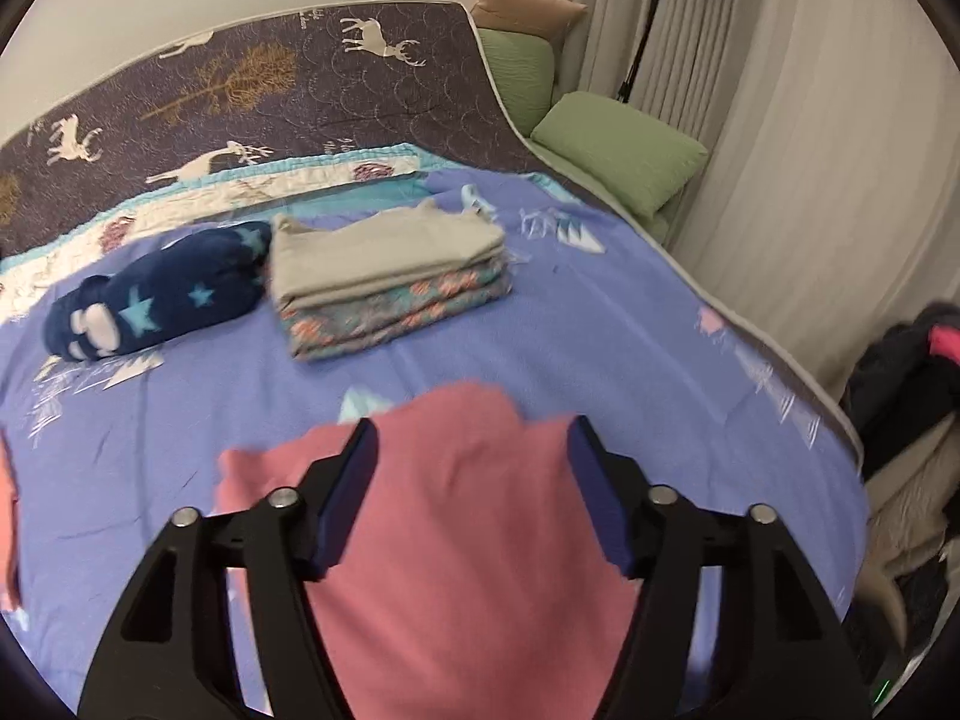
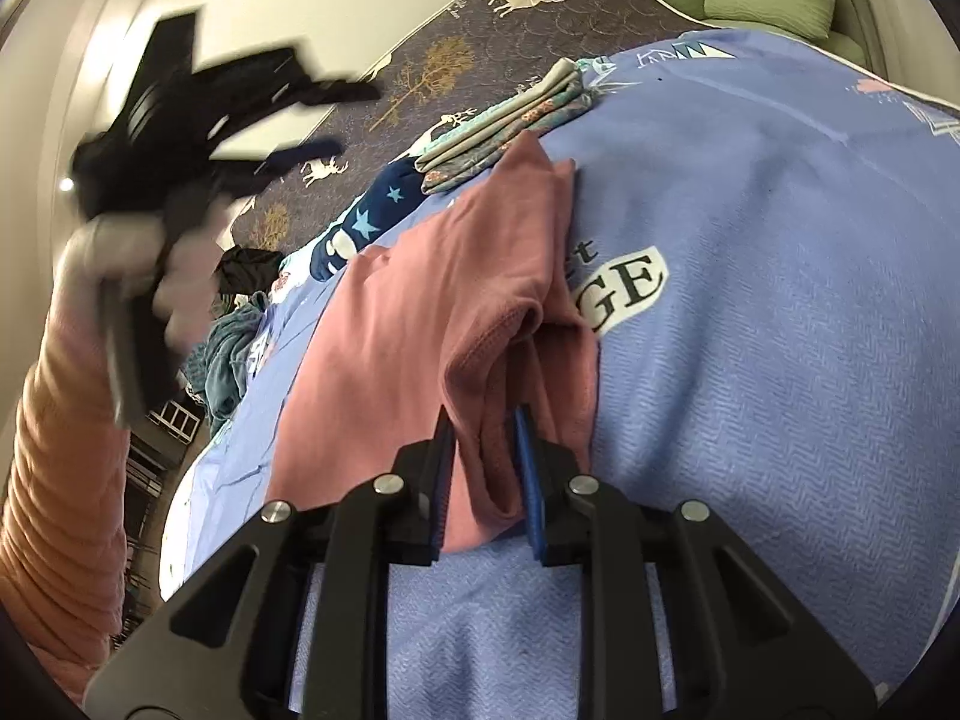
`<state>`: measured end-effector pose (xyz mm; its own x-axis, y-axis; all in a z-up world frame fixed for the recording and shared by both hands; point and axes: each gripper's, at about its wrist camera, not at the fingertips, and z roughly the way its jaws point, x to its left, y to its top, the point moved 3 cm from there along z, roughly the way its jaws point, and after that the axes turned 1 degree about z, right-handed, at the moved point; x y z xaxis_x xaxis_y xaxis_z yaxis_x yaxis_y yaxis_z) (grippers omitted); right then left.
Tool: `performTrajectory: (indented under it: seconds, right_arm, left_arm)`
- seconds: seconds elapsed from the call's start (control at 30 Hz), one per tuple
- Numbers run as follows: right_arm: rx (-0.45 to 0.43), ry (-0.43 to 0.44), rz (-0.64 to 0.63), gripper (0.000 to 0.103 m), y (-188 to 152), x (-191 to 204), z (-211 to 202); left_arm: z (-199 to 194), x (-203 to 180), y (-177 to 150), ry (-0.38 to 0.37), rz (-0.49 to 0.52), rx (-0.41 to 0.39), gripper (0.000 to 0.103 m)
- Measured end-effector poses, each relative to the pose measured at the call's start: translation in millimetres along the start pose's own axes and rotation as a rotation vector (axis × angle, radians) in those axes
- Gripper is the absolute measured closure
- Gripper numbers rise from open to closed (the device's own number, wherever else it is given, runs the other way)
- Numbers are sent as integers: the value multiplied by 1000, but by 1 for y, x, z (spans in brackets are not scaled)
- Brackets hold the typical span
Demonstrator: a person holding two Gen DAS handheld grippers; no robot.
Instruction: Fold small clothes
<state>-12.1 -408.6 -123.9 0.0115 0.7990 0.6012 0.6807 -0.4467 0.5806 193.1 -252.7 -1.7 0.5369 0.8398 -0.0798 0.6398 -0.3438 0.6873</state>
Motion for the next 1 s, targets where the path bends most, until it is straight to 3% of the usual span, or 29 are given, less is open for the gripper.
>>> performTrajectory:
  seconds: [0.17, 0.33, 0.4, 0.43, 0.5, 0.57, 0.73, 0.87, 1.0]
  right_arm:
    - [20, 11, -1, 81, 2, -1, 3]
    - [52, 18, -49, 72, 1, 6, 4]
    - [47, -31, -88, 94, 2, 7, 5]
    - [38, -71, -91, 96, 3, 3, 4]
    - [51, -51, -28, 96, 7, -8, 3]
    - [81, -28, 17, 96, 7, -16, 5]
    - [56, -76, -66, 92, 7, -5, -5]
    - [11, -104, -81, 91, 18, -5, -18]
    - [-35, -115, -74, 91, 30, -7, -26]
  left_arm:
    - [-27, 21, -72, 76, 49, 30, 32]
    - [-46, 48, -137, 101, -25, 74, 32]
    - [-45, 57, -159, 89, -56, 106, 32]
    - [-40, 61, -171, 101, -60, 133, 32]
    - [-37, 66, -188, 161, -45, 134, 23]
    - [-44, 72, -198, 158, -74, 109, 22]
    - [-59, 81, -202, 155, -137, 84, 22]
    - [-69, 72, -202, 115, -119, 58, 22]
    - [-70, 54, -202, 94, -38, 60, 22]
